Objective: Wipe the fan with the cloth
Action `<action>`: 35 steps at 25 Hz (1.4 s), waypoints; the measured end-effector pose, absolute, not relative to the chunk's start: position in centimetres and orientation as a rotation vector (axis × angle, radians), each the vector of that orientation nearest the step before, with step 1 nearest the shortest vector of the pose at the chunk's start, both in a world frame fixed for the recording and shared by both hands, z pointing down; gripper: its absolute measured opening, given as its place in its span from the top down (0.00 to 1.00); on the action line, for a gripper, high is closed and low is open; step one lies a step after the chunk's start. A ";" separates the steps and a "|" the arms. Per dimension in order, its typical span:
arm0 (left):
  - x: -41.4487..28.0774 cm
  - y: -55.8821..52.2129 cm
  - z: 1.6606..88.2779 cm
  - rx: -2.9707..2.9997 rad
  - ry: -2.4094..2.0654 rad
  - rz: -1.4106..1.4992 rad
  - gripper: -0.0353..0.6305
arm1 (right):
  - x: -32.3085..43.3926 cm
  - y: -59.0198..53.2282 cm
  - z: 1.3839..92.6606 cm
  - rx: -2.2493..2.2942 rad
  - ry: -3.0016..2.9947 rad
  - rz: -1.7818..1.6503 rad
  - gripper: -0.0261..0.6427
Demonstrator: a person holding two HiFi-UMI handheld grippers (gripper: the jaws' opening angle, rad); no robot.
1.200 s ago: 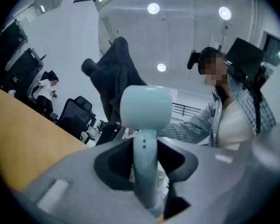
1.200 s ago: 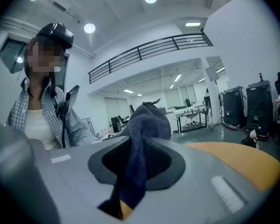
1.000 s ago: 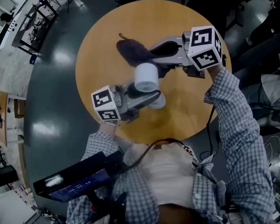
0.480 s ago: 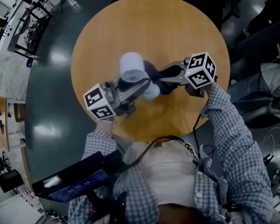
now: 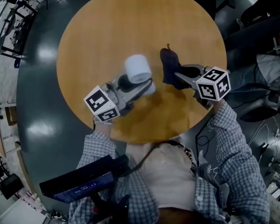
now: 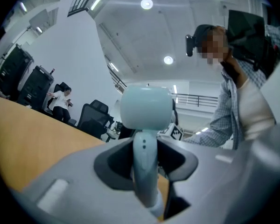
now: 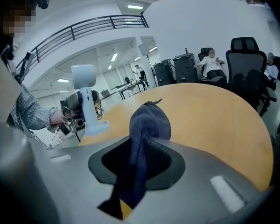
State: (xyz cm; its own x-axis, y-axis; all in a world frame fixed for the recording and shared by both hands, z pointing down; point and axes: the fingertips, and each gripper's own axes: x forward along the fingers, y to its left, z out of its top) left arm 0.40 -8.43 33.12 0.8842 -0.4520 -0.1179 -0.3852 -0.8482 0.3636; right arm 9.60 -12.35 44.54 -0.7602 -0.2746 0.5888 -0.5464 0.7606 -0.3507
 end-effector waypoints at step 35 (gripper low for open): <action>0.4 -7.1 45.1 2.797 -0.782 0.109 0.72 | 8.2 -7.6 53.8 0.737 -2.077 0.411 0.78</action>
